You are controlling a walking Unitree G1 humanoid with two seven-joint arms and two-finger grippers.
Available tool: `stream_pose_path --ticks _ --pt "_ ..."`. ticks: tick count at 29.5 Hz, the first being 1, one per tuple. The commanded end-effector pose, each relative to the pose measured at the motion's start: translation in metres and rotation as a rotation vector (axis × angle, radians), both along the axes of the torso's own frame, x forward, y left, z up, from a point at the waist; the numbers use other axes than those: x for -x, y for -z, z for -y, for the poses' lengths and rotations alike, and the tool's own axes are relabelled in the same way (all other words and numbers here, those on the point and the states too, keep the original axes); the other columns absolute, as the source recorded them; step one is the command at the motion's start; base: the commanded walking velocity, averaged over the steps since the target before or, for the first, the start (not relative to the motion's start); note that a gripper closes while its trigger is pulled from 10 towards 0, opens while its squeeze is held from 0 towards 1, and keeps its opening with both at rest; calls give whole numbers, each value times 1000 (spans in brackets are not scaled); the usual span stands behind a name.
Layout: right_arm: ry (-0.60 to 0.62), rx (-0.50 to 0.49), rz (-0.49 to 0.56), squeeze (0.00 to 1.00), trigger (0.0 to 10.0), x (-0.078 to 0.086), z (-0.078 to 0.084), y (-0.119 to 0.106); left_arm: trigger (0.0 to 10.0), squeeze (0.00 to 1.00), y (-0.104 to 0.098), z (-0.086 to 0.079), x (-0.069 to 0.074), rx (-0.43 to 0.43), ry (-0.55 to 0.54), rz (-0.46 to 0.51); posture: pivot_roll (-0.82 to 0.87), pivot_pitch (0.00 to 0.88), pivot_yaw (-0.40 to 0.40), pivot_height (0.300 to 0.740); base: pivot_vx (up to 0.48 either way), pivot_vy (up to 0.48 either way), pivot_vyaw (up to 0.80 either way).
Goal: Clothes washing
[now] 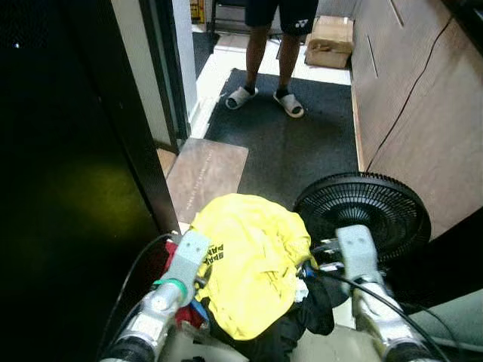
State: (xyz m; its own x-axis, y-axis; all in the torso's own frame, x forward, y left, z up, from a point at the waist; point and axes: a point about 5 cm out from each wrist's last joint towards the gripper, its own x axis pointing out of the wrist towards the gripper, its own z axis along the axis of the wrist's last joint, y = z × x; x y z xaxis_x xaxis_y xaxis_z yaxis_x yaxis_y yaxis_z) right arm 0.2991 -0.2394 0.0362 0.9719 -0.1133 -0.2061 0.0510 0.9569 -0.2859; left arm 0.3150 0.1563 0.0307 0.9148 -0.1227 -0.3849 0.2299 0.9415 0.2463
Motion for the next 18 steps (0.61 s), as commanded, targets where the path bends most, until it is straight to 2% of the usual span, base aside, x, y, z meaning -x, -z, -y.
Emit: stream_pose_path --ticks 1,6,10,12,13,14,15,16,17,18 --pt "12 -18 -13 0 10000 7 -1 7 10000 0 14 -3 9 -5 -9 -63 34 163 60 740 0 0 0" --pt "39 -18 -17 0 10000 13 4 11 10000 0 13 -9 5 -48 -9 -89 22 149 66 740 0 0 0" --pt "54 -13 -21 0 10000 17 8 13 10000 0 -7 16 -15 -29 52 -31 13 140 71 740 0 0 0" --pt "65 -9 -23 0 10000 19 11 14 10000 0 -17 34 -23 -4 82 -5 1 140 75 740 0 0 0" --pt "67 -8 -23 0 10000 19 11 14 10000 0 -19 38 -25 2 90 1 1 140 75 740 0 0 0" --pt "75 -7 -23 0 10000 20 13 14 10000 0 -24 49 -28 17 111 12 -10 138 82 740 0 0 0" --pt "75 -7 -23 0 10000 20 13 14 10000 0 -24 49 -28 17 111 12 -10 138 82 740 0 0 0" --pt "87 -5 -22 0 10000 22 16 14 10000 0 -32 68 -31 41 153 29 -20 137 90 740 0 0 0" --pt "87 -5 -22 0 10000 22 16 14 10000 0 -32 68 -31 41 153 29 -20 137 90 740 0 0 0" --pt "92 -4 -22 0 10000 23 17 14 10000 0 -35 75 -32 50 171 36 -20 137 90 740 0 0 0"
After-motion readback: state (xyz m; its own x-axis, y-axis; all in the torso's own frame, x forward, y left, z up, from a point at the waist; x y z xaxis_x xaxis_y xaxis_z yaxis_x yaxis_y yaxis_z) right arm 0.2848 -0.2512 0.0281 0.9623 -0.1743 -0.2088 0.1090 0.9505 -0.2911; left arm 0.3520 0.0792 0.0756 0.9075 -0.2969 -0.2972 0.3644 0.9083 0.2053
